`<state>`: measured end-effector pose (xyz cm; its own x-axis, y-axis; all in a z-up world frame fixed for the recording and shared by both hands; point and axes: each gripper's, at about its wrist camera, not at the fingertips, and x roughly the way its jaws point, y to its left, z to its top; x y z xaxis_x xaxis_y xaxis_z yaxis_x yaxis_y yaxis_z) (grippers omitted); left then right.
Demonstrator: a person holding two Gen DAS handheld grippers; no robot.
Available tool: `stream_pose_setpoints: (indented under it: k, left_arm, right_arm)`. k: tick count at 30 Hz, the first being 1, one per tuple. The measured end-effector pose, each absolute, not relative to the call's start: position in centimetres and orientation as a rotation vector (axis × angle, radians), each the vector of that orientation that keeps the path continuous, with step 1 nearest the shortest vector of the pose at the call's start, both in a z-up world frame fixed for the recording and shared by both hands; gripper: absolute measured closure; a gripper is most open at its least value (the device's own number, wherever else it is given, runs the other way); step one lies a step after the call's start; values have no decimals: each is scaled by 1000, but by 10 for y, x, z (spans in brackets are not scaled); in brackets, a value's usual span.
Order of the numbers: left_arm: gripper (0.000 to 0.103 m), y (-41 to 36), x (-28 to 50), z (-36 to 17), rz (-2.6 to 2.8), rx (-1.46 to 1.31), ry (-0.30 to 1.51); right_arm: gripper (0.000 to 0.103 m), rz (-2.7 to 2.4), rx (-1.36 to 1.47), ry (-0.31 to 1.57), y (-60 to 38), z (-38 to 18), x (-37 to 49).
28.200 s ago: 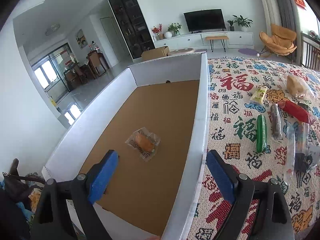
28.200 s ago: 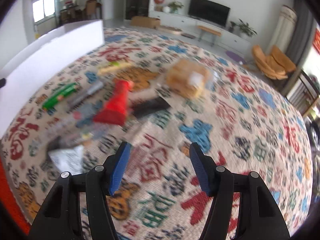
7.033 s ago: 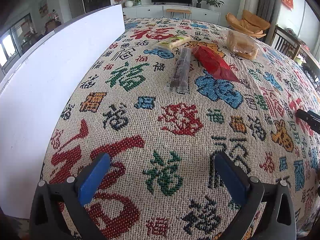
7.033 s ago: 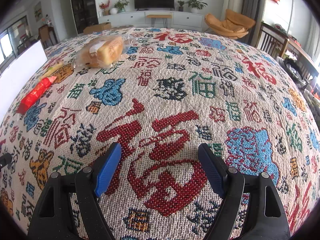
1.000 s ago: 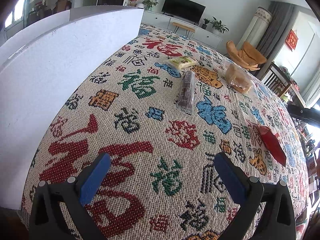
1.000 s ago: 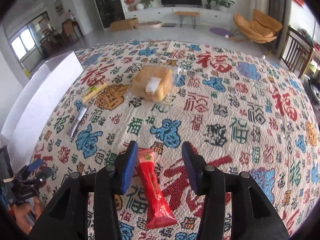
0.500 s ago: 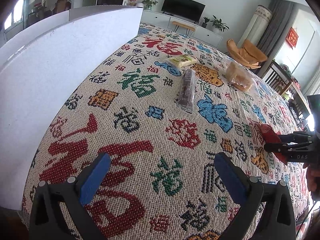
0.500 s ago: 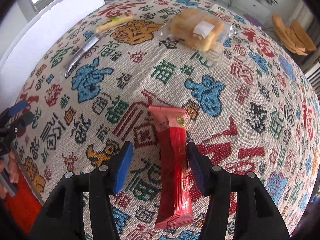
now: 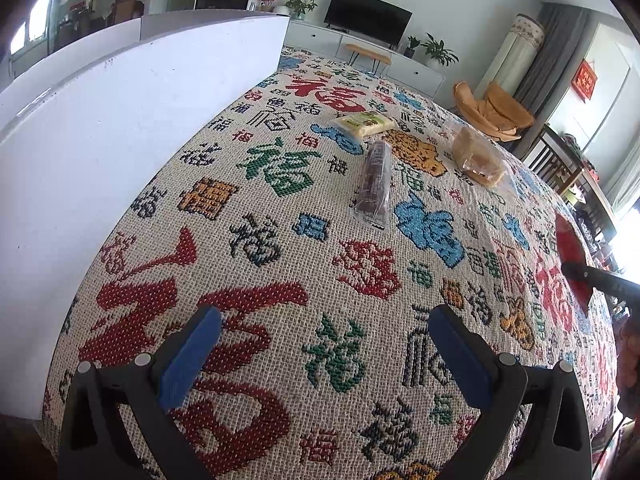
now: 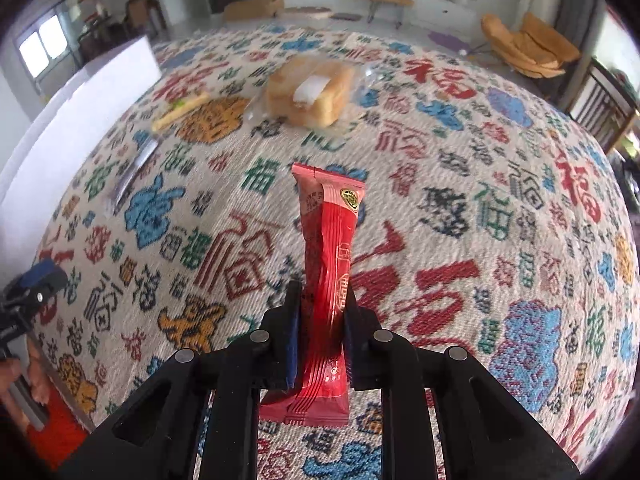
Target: Organize snacks
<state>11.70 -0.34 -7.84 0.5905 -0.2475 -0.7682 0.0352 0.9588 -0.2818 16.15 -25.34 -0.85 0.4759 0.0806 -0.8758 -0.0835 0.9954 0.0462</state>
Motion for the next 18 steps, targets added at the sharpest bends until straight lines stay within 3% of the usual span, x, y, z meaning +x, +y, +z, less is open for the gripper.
stream_pose_setpoints:
  k: [10,13,15,18]
  left_arm:
    - [1,-3,116,-78,-164,-247,925]
    - [1,-2,115,-77,-169,-251,923]
    - [1,-1,115,-77,-176,-260,926]
    - [1,0,115,-77,-195,-279,926]
  right_arm:
    - [82,-51,50,1057,-295,-34,176]
    - [71,-20,89,1035,-298,-47,174]
    - [45,0,84,987,-297,-48,168]
    - [36,16,13,944,-286,-51,160]
